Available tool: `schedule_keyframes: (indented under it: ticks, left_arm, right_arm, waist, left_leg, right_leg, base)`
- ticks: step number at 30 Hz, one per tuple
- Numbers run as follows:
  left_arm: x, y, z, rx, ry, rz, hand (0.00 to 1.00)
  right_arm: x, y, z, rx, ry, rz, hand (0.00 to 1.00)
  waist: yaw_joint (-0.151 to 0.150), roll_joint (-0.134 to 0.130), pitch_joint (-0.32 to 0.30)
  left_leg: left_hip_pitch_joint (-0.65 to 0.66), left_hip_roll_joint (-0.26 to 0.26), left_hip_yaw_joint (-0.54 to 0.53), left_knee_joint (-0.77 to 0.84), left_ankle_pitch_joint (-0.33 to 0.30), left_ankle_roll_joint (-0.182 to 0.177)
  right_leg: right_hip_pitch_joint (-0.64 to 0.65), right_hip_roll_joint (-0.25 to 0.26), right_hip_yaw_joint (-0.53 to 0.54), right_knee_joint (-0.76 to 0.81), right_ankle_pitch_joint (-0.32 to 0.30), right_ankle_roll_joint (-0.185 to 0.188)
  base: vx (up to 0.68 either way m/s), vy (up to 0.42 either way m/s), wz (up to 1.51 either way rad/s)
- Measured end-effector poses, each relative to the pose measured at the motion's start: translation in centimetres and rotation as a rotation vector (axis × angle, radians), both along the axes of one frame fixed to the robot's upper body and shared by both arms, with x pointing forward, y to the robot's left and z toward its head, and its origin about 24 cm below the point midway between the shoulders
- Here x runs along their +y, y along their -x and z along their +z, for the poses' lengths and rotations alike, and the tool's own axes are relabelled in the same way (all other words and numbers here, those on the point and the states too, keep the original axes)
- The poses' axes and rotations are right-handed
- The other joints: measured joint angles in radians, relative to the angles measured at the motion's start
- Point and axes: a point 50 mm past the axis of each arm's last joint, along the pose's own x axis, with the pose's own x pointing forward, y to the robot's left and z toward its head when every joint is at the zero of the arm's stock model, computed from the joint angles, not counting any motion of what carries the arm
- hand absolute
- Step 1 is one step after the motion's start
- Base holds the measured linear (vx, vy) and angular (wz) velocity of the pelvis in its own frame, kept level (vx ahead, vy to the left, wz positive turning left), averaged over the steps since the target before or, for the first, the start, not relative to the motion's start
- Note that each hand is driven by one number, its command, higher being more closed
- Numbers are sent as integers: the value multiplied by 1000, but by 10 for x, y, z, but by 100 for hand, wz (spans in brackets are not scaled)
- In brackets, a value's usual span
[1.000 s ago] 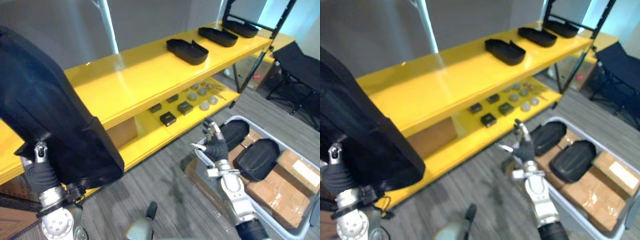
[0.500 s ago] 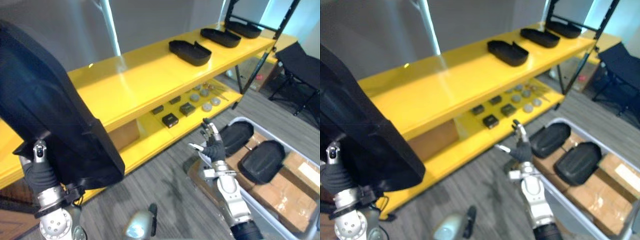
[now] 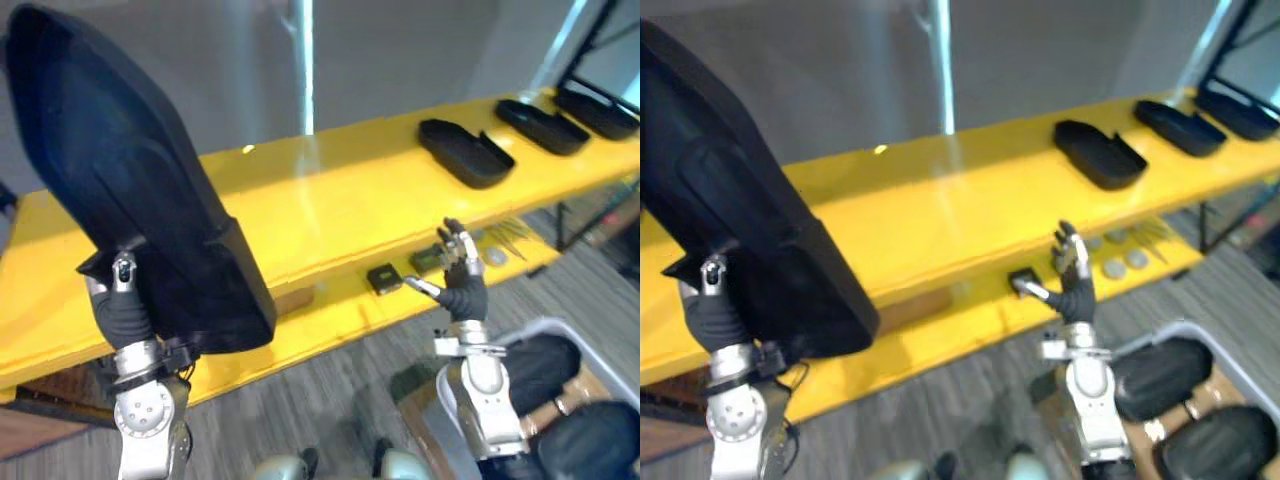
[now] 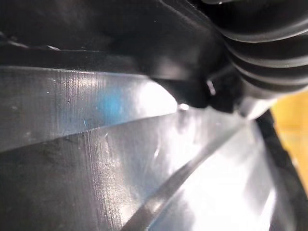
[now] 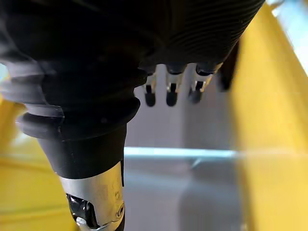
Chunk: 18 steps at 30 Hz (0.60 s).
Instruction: Walk over and take plastic housings, then place them on the shelf
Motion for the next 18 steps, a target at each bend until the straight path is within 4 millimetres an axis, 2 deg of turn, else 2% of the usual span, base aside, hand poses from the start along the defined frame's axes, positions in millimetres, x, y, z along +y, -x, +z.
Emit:
schedule_keyframes:
  ticks: [1, 2, 3, 4, 5, 6, 9, 11, 14, 16, 18]
  left_arm:
    - [-2, -1, -1, 3, 9, -13, 100]
    - [-7, -7, -3, 5, 9, -49, 100]
    - [-15, -14, -1, -2, 2, -104, 100]
    - [-19, -16, 0, -11, -3, -126, 100]
    - [-25, -20, 4, -26, -15, -167, 100]
    - [-27, -21, 5, -32, -18, -181, 100]
    - [-28, -24, 6, -20, -43, -203, 100]
    - [-27, -25, 5, 4, -56, -207, 100]
    - [-26, -30, 4, 30, -98, -236, 100]
    - [-31, -39, 8, 37, -126, -273, 100]
    - [-38, -59, 8, 78, -160, -315, 100]
  right_arm:
    - [-5, 0, 1, -4, 1, -26, 0]
    - [-16, 2, 2, -5, -7, -88, 0]
    - [-28, 6, 1, -1, -19, -162, 0]
    - [-33, 8, -1, 3, -25, -194, 0]
    - [-37, 10, -2, 6, -40, -234, 0]
    - [-36, 11, -3, 6, -40, -239, 0]
    - [-27, 16, -9, 17, -89, -253, 0]
    - [-25, 21, -12, 26, -102, -258, 0]
    - [-23, 28, -18, 52, -77, -269, 0]
    - [-24, 35, -24, 83, -67, -262, 0]
    - [-23, 40, -30, 113, -49, -228, 0]
  waist:
    - [-3, 9, -6]
    - [-13, 29, -16]
    - [-32, 45, -25]
    - [-35, 45, -25]
    - [-33, 45, -26]
    - [-32, 47, -28]
    - [-40, 4, -22]
    - [-48, -7, -22]
    - [-63, -9, -23]
    - [-79, -11, -24]
    - [-110, -9, -23]
  left_leg:
    - [-10, 29, 55, -3, 3, -13]
    - [-14, 77, 166, -25, 21, -40]
    - [4, 108, 257, -72, 68, -71]
    - [23, 110, 276, -107, 96, -78]
    - [60, 99, 289, -168, 125, -69]
    - [74, 96, 286, -182, 129, -70]
    - [104, 87, 295, -196, 129, -69]
    - [121, 84, 309, -213, 129, -69]
    - [154, 80, 353, -228, 129, -69]
    - [161, 79, 373, -231, 128, -69]
    - [173, 79, 402, -241, 128, -70]
  right_leg:
    - [8, 5, -30, -14, 2, -2]
    - [25, 6, -88, -23, 1, -4]
    - [46, 4, -144, -22, -1, -7]
    - [58, 0, -161, -21, -2, -9]
    - [71, -6, -166, -16, -2, -10]
    - [79, -7, -164, -15, -3, -10]
    - [99, -15, -154, -18, -4, -12]
    - [100, -16, -142, -18, -4, -12]
    - [100, -18, -96, -20, -4, -12]
    - [100, -17, -79, -30, -4, -12]
    - [98, -11, -47, -45, -4, -12]
  base:
    - [180, -160, 128]
    - [207, -113, 146]
    - [199, -85, 141]
    - [223, -48, 101]
    - [130, 15, 42]
    - [139, 44, 22]
    - [110, 51, -1]
    - [60, 31, -13]
    - [39, 31, -40]
    - [-7, 5, -33]
    - [-51, -20, -34]
